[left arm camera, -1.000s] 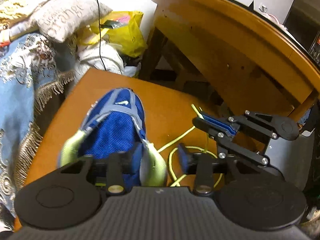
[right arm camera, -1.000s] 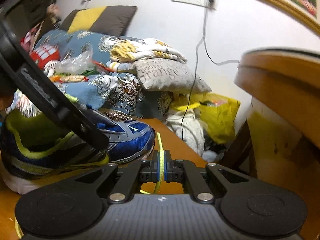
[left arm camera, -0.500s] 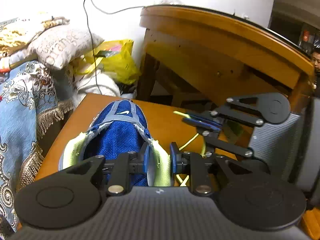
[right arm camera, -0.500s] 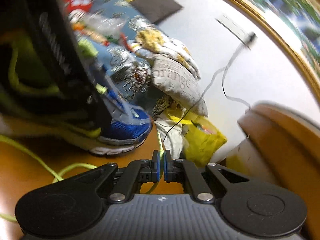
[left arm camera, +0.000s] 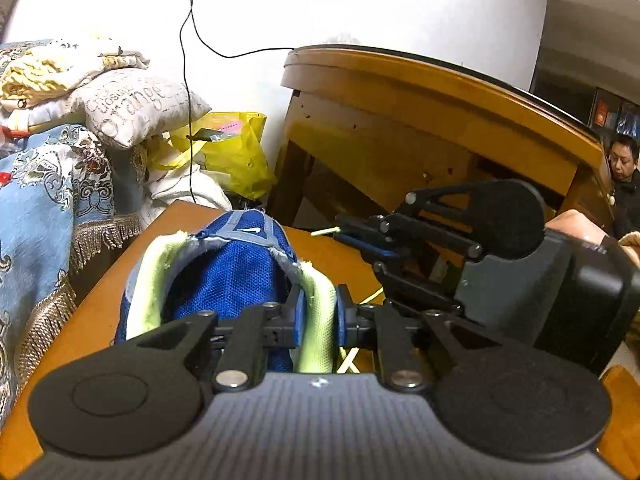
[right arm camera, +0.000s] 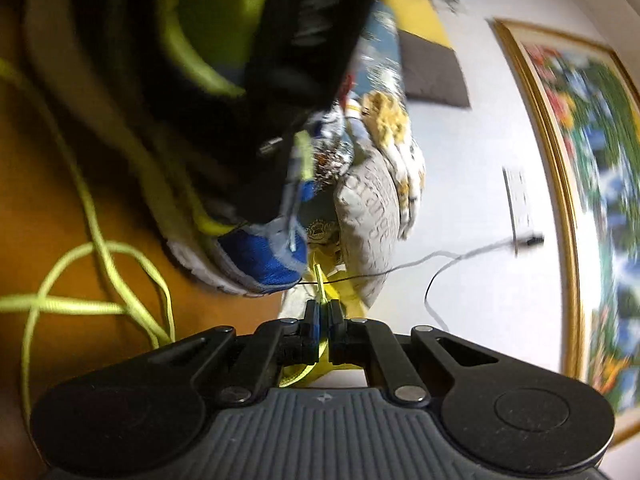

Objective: Lace up shoes with both hands

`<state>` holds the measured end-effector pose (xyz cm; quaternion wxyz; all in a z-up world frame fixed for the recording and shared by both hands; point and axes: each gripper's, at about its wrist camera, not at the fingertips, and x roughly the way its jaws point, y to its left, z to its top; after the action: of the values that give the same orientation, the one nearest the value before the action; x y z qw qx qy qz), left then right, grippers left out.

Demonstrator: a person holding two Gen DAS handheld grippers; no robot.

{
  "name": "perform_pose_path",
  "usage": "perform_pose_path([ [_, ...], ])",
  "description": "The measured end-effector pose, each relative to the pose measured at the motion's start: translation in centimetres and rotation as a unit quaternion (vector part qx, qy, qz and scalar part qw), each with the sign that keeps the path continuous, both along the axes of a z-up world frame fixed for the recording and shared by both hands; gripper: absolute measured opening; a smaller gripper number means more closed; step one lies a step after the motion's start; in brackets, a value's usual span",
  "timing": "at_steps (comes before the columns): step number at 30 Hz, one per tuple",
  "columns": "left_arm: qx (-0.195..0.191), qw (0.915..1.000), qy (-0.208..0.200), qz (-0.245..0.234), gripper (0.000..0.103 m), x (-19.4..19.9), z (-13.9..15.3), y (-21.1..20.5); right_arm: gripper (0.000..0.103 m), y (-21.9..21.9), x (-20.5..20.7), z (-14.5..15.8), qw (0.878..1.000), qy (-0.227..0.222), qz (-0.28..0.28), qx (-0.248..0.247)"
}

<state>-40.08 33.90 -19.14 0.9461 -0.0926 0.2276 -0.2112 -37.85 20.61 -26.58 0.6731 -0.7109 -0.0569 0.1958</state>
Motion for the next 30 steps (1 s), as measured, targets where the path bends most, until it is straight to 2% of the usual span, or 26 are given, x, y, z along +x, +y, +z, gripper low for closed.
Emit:
perform_pose_path([
  [13,-0.014,0.9998,-0.01,-0.002,0.017,-0.6,-0.2,0.5,0.003,0.8,2.2,-1.0,0.991,-0.039,0.044,-0.12],
  [30,-0.019,0.9997,-0.011,-0.008,0.017,-1.1,-0.2,0.7,0.003,1.1,4.3,2.5,0.979,-0.057,0.072,-0.182],
])
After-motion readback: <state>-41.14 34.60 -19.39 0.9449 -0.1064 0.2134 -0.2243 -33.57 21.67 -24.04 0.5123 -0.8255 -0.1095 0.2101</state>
